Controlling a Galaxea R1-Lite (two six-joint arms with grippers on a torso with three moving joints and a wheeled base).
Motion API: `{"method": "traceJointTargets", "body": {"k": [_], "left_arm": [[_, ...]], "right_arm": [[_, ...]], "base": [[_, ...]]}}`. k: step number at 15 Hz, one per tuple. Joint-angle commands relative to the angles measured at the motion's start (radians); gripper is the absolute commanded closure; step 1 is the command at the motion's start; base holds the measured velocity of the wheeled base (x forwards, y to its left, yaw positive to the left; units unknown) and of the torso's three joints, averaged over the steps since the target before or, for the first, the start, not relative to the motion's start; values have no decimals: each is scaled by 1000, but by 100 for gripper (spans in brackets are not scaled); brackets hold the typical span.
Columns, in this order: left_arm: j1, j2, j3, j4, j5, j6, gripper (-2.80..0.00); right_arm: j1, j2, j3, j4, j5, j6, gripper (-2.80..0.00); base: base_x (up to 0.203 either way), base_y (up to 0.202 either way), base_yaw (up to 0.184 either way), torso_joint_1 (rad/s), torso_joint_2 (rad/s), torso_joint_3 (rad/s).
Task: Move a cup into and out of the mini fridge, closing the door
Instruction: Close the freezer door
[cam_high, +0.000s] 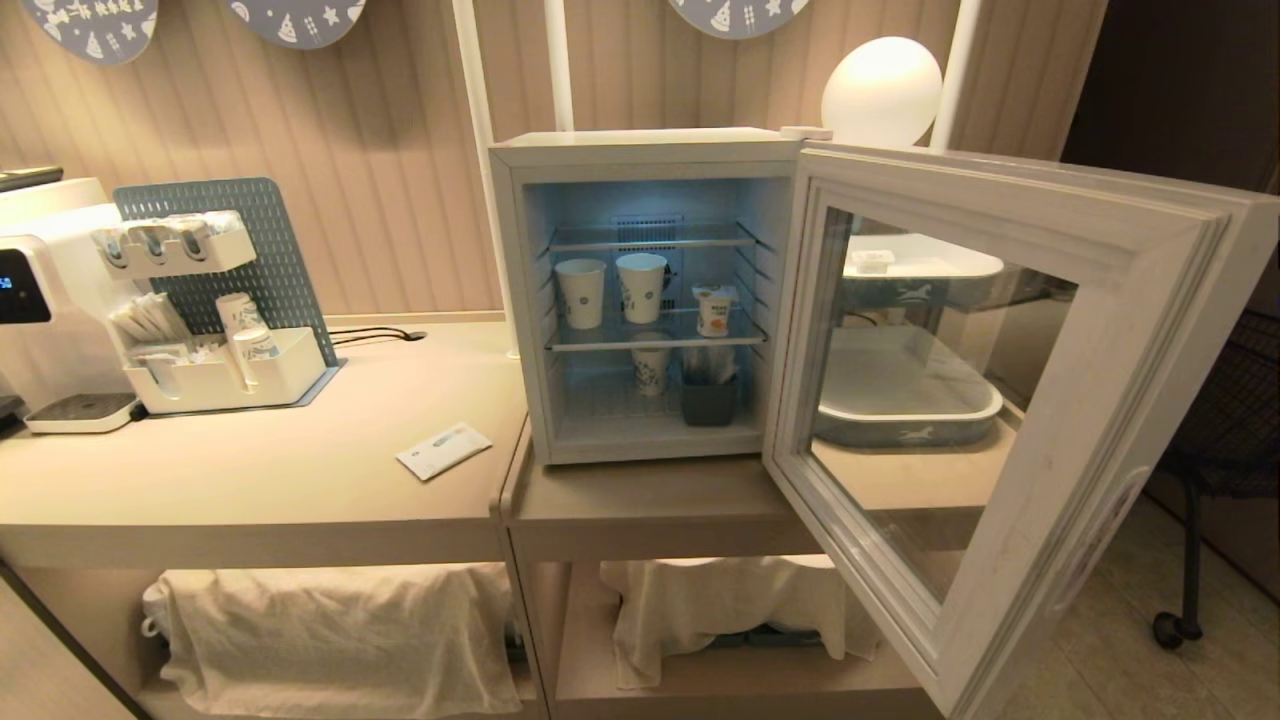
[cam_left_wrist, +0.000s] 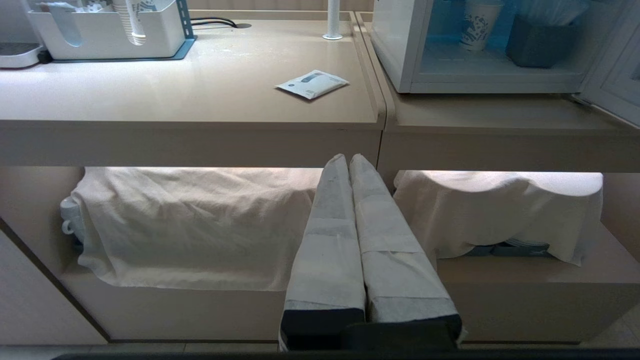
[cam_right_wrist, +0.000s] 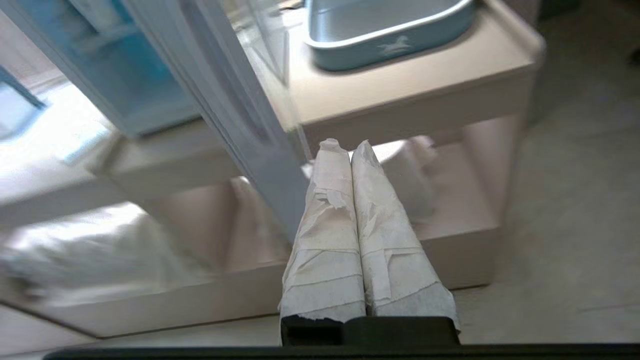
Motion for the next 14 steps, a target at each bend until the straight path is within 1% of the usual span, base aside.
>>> {"method": "traceJointTargets", "body": {"k": [1, 2, 3, 4, 6, 8, 9, 10, 12, 14], "left_arm": [[0, 0, 2, 0, 1, -1, 0], [0, 0, 2, 0, 1, -1, 0], [0, 0, 2, 0, 1, -3, 0], [0, 0, 2, 0, 1, -3, 0], [0, 1, 2, 0, 1, -3, 0], [0, 0, 2, 0, 1, -3, 0], [0, 0, 2, 0, 1, -3, 0], [0, 0, 2, 0, 1, -3, 0], [0, 1, 2, 0, 1, -3, 0], [1, 1, 2, 0, 1, -4, 0]], "right_arm": [[13, 320, -77, -86, 8, 78, 0], [16, 404, -106, -139, 17, 128, 0], [19, 462, -133, -184, 42, 188, 0], [19, 491, -149, -212, 125, 251, 0], [3, 494, -157, -228, 306, 322, 0], [-26, 497, -157, -232, 474, 362, 0], [-42, 496, -158, -233, 545, 375, 0], [-57, 497, -159, -234, 595, 382, 0], [-63, 504, -158, -234, 634, 386, 0], [-72, 509, -164, -235, 633, 391, 0]], "base": [[0, 0, 0, 0, 0, 0], [0, 0, 0, 0, 0, 0], [0, 0, 0, 0, 0, 0], [0, 0, 0, 0, 0, 0], [0, 0, 0, 0, 0, 0], [0, 0, 0, 0, 0, 0], [0, 0, 0, 0, 0, 0], [0, 0, 0, 0, 0, 0], [0, 0, 0, 0, 0, 0], [0, 0, 0, 0, 0, 0]]}}
